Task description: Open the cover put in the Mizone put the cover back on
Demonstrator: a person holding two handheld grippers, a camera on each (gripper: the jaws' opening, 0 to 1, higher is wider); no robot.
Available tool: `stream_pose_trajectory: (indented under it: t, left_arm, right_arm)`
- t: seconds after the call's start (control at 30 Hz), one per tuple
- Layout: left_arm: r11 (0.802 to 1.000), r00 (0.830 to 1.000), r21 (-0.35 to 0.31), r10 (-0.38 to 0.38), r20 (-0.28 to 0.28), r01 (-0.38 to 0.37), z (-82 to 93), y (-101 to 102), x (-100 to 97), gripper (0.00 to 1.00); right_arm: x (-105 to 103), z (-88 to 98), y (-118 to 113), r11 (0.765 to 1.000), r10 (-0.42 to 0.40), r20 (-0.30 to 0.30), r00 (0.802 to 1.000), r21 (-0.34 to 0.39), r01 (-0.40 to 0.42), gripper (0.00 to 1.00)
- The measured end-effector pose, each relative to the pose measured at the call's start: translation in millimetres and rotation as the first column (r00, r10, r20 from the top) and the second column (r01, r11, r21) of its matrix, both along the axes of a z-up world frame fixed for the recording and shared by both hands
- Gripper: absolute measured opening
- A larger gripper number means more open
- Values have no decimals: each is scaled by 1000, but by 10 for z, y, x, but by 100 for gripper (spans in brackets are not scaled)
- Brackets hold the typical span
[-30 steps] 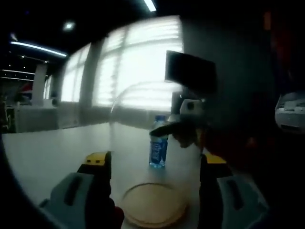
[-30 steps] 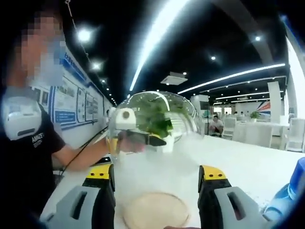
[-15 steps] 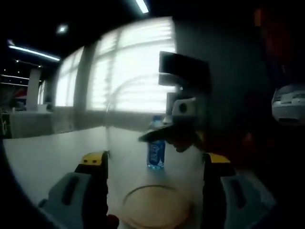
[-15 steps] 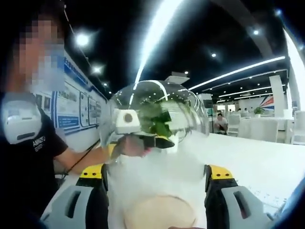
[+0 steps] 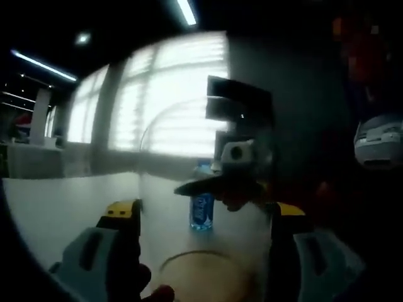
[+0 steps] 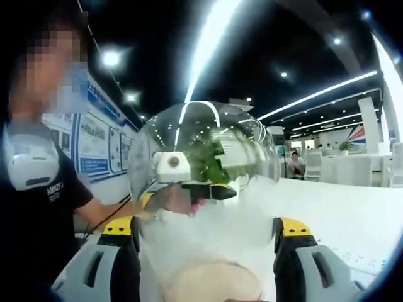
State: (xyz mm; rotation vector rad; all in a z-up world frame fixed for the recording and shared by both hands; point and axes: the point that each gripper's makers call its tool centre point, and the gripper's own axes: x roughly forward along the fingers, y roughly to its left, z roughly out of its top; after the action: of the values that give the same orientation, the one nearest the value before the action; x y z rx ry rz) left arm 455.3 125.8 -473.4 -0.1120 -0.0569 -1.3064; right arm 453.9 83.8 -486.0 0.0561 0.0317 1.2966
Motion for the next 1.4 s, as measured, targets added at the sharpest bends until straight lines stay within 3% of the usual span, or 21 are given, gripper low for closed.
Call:
stream_pose_trajectory:
  t: [0.33, 0.77, 1.07, 1.4]
  left_arm:
    - [1000, 1000, 22, 1, 14, -1, -12, -1, -7, 71]
    - [998, 999, 67, 2, 38, -4, -86, -67, 5, 74]
    - [999, 999, 35, -12, 44, 10, -83, -60, 25, 75]
    - [999, 999, 45, 3, 54, -5, -90, -72, 16, 75]
  right_arm:
    - [6, -113, 62, 998, 9, 32, 999, -56, -8, 85]
    - [22, -130, 104, 999, 36, 25, 999, -18, -36, 88]
    - [36, -122, 104, 999, 47, 18, 999, 3, -47, 88]
    - [32, -118, 113, 999, 53, 29, 998, -2, -53, 89]
